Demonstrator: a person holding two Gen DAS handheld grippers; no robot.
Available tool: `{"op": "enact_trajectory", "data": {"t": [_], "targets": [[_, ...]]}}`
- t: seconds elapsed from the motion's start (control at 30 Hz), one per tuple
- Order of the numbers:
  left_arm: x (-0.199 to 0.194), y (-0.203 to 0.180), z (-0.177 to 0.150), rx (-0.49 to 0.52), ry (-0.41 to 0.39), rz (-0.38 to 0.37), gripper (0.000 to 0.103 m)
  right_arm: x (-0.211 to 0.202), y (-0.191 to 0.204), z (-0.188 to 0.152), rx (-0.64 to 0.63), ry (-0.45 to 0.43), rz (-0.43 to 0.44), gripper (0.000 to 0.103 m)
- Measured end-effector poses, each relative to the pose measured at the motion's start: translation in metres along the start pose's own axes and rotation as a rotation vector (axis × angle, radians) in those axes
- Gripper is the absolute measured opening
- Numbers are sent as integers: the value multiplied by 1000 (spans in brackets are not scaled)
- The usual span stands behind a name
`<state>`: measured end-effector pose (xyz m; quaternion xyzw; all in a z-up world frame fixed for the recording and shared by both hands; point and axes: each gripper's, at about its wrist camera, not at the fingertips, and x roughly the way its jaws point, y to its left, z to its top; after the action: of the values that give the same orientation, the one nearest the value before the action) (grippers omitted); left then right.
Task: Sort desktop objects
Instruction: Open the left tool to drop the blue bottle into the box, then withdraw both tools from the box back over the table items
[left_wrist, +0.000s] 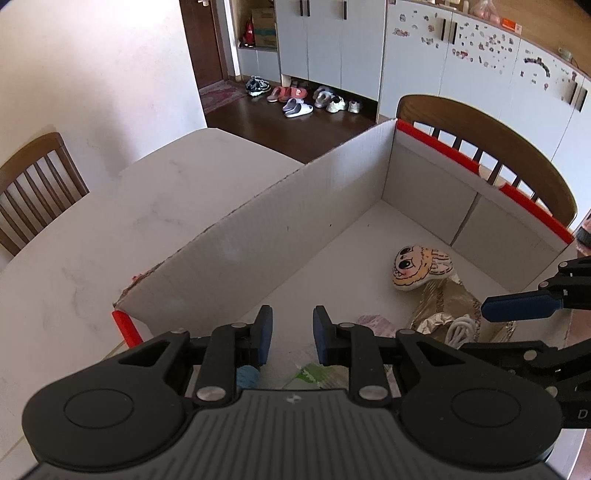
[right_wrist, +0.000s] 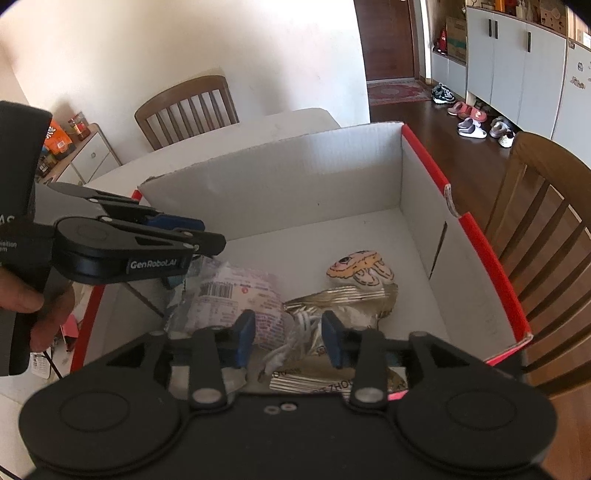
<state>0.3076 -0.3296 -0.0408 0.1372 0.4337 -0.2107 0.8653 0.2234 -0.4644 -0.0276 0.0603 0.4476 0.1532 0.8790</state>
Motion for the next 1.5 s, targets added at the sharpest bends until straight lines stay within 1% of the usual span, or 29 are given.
{"op": "enact_trajectory", "data": {"t": [0.03, 0.27, 0.57, 0.73, 0.97, 1.1, 1.17, 1.23, 1.27, 1.33, 1.37, 1.4, 1.47, 1.5], "targets": [[-1, 0, 0, -5, -2, -1, 22, -1, -1, 0, 1, -3, 0, 45], [-26, 1, -4, -49, -48, -28, 22, -11, -2, 1, -5, -17, 9, 46], [-70, -3, -26, -123, -100, -92, 22, -26, 4, 1, -41, -35, 37, 46], [-86, -5, -44, -168, -97, -124, 22, -30, 10, -1, -62, -35, 55, 53], [-105, -3, -70, -224, -97, -119, 22, -34, 14, -5, -83, -41, 70, 58], [-115, 2, -83, -244, -105, -84, 22, -34, 17, -8, -89, -43, 74, 62], [-121, 6, -90, -256, -112, -76, 26, -34, 19, -9, -92, -42, 76, 66], [-127, 9, -95, -261, -123, -62, 32, -34, 21, -9, -95, -43, 79, 67], [-130, 9, -98, -261, -126, -55, 33, -34, 23, -9, -97, -44, 82, 69], [-135, 12, -103, -264, -138, -47, 53, -35, 27, -10, -98, -48, 82, 72], [-137, 12, -105, -264, -146, -44, 57, -35, 29, -11, -98, -51, 85, 73], [-140, 12, -107, -262, -151, -42, 58, -36, 31, -11, -100, -53, 86, 74], [-143, 13, -110, -255, -156, -34, 58, -37, 35, -12, -99, -59, 86, 79], [-144, 14, -111, -252, -158, -29, 62, -39, 38, -13, -98, -65, 92, 80]]}}
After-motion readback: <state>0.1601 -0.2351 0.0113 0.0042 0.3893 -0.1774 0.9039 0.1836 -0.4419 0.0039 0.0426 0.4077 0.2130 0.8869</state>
